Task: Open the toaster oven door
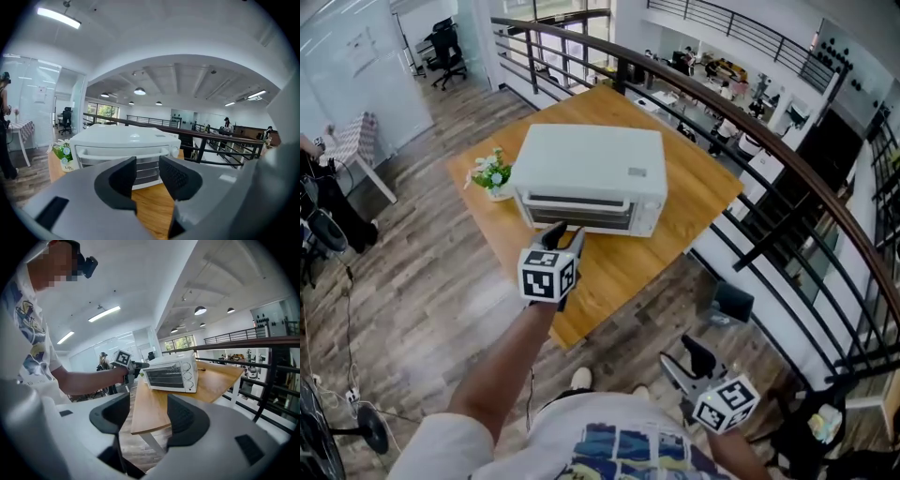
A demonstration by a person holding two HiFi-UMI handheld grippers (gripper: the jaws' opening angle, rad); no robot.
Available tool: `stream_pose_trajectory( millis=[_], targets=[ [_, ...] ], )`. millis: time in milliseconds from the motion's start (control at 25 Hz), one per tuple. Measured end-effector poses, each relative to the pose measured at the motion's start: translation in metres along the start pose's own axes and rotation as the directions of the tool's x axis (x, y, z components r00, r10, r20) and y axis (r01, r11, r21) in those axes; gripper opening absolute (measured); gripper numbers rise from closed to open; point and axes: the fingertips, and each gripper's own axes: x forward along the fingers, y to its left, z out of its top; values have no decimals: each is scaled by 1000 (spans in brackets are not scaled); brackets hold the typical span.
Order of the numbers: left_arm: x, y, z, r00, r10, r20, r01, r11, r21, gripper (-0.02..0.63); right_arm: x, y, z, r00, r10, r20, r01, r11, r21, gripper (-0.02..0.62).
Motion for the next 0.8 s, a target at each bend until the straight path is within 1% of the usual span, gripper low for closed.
stream_pose_trajectory(
  millis=[120, 280, 400, 560, 800],
  targets=[
    [20, 24, 6, 1000, 12, -8, -12, 1000, -6, 144, 10, 4, -7, 999, -41, -5, 41, 999, 35, 287],
    [41, 53, 12, 999, 20, -25, -21, 1000, -11, 153, 20, 13, -9, 994, -106, -12, 107, 991, 76, 313],
    [55, 67, 14, 999, 25, -37, -26, 1000, -4, 157, 21, 11, -10, 987, -163, 7, 162, 981, 111, 311],
    [73, 78, 12, 998, 35, -56, -34, 999, 11, 160, 19, 9, -17, 976, -219, 18, 213, 965, 151, 291],
    [86, 91, 9, 993, 74, -89, -72, 997, 28, 167, 17, 9, -14, 968, -251, 13, 246, 955, 165, 272]
  ],
)
